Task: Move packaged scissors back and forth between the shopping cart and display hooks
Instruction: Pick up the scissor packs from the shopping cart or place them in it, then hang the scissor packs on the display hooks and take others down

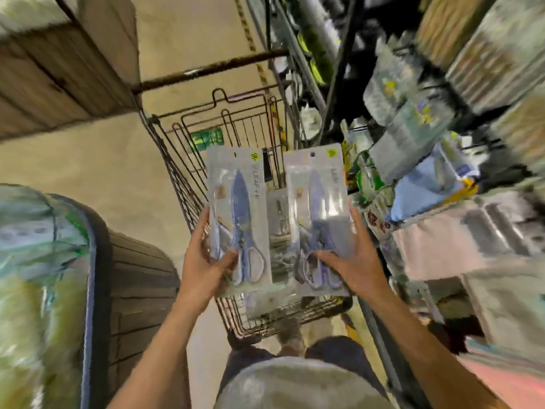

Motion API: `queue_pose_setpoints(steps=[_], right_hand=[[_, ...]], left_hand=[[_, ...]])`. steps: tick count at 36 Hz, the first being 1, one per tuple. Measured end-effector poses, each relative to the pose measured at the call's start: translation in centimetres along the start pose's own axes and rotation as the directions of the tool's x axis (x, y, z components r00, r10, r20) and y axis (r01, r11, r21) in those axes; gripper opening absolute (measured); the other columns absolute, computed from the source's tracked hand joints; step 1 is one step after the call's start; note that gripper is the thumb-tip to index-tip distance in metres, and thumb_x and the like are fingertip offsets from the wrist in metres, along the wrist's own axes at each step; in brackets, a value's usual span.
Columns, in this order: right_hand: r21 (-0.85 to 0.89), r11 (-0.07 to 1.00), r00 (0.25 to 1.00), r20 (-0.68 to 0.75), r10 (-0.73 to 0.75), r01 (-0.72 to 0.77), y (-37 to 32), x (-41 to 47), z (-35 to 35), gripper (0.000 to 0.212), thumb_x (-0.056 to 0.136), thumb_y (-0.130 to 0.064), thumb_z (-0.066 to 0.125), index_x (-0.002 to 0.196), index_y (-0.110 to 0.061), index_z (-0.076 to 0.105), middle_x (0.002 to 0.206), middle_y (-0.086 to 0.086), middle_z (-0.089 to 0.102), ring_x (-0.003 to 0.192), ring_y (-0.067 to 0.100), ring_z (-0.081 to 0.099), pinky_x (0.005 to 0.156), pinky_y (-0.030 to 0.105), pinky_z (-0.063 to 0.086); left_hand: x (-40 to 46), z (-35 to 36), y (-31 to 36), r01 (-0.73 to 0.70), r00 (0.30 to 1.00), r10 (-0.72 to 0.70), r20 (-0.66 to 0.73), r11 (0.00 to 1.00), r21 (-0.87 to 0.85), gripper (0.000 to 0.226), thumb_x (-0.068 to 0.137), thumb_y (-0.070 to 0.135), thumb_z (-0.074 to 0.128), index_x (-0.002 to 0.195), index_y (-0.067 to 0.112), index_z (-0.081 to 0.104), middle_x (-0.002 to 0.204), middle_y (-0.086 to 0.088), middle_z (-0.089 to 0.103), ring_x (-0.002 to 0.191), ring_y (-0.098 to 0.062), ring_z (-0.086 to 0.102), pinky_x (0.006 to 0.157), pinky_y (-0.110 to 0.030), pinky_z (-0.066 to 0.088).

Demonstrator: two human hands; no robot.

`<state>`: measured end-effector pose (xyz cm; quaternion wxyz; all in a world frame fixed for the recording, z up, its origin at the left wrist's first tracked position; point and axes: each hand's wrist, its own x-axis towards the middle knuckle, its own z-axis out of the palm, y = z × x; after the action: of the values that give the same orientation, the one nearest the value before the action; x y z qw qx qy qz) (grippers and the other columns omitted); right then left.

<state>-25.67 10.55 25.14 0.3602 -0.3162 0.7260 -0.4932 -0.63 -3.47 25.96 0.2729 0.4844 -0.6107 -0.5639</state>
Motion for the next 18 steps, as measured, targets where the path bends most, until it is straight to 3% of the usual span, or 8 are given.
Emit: queue_pose_setpoints(steps=[2, 4, 6, 11, 15, 18], right_hand=[[0.043, 0.998, 0.998, -0.042, -0.051, 0.052, -0.5, -2.1, -1.7, 0.103, 0.079, -0.007, 0.084, 0.147, -0.053, 0.022, 0.151, -0.029, 0.041, 0.142, 0.0, 0.04, 0.112, 0.028, 0.044], [0.119, 0.989, 0.994, -0.08, -0.079, 0.088, -0.9, -4.6, -3.4, 0.099, 0.08, 0.001, 0.081, 0.153, -0.038, 0.027, 0.141, -0.038, 0.048, 0.132, -0.008, 0.049, 0.102, 0.019, 0.05], [0.183, 0.978, 0.988, -0.133, -0.074, 0.098, -1.0, -7.0, -4.7, 0.1, 0.08, 0.0, 0.081, 0.156, -0.036, 0.028, 0.147, -0.028, 0.048, 0.133, -0.005, 0.05, 0.101, 0.018, 0.049], [0.224, 0.965, 0.954, -0.292, -0.067, 0.136, -0.5, -14.1, -8.0, 0.098, 0.081, -0.002, 0.082, 0.152, -0.046, 0.031, 0.149, -0.024, 0.047, 0.134, -0.006, 0.048, 0.098, 0.01, 0.047], [0.19, 0.966, 0.927, -0.364, -0.097, 0.175, 0.6, -20.5, -10.5, 0.097, 0.084, -0.006, 0.081, 0.155, -0.043, 0.027, 0.154, -0.018, 0.045, 0.139, 0.006, 0.047, 0.112, 0.039, 0.046], [0.175, 0.964, 0.896, -0.431, -0.106, 0.199, 1.6, -25.3, -12.0, 0.096, 0.085, -0.004, 0.08, 0.158, -0.034, 0.024, 0.158, -0.012, 0.041, 0.144, 0.011, 0.042, 0.116, 0.049, 0.04]], left_hand=[[-0.9, 0.8, 1.4, -0.067, 0.997, 0.067, 0.042, 0.998, 0.007, 0.09, 0.087, 0.012, 0.078, 0.155, 0.047, 0.03, 0.159, 0.008, 0.04, 0.145, -0.019, 0.042, 0.113, -0.055, 0.043], [-2.2, 2.1, 2.9, -0.092, 0.993, 0.093, 0.069, 0.996, -0.017, 0.09, 0.087, 0.012, 0.077, 0.152, 0.053, 0.03, 0.155, 0.012, 0.045, 0.138, -0.01, 0.05, 0.105, -0.043, 0.053], [-3.6, 3.5, 4.0, -0.124, 0.986, 0.129, 0.11, 0.991, -0.05, 0.091, 0.087, 0.009, 0.077, 0.152, 0.054, 0.03, 0.153, 0.012, 0.048, 0.132, -0.005, 0.055, 0.099, -0.035, 0.056], [-8.1, 7.6, 5.9, -0.192, 0.946, 0.213, 0.244, 0.976, -0.108, 0.09, 0.086, 0.01, 0.076, 0.151, 0.055, 0.032, 0.155, 0.017, 0.045, 0.135, -0.013, 0.054, 0.104, -0.054, 0.052], [-12.5, 11.0, 6.1, -0.221, 0.919, 0.255, 0.301, 0.965, -0.141, 0.09, 0.086, 0.009, 0.076, 0.148, 0.058, 0.034, 0.156, 0.013, 0.045, 0.139, -0.02, 0.05, 0.107, -0.057, 0.048], [-15.9, 13.3, 6.2, -0.211, 0.903, 0.256, 0.344, 0.964, -0.162, 0.089, 0.086, 0.01, 0.077, 0.145, 0.062, 0.036, 0.159, 0.016, 0.039, 0.144, -0.017, 0.044, 0.11, -0.057, 0.046]])
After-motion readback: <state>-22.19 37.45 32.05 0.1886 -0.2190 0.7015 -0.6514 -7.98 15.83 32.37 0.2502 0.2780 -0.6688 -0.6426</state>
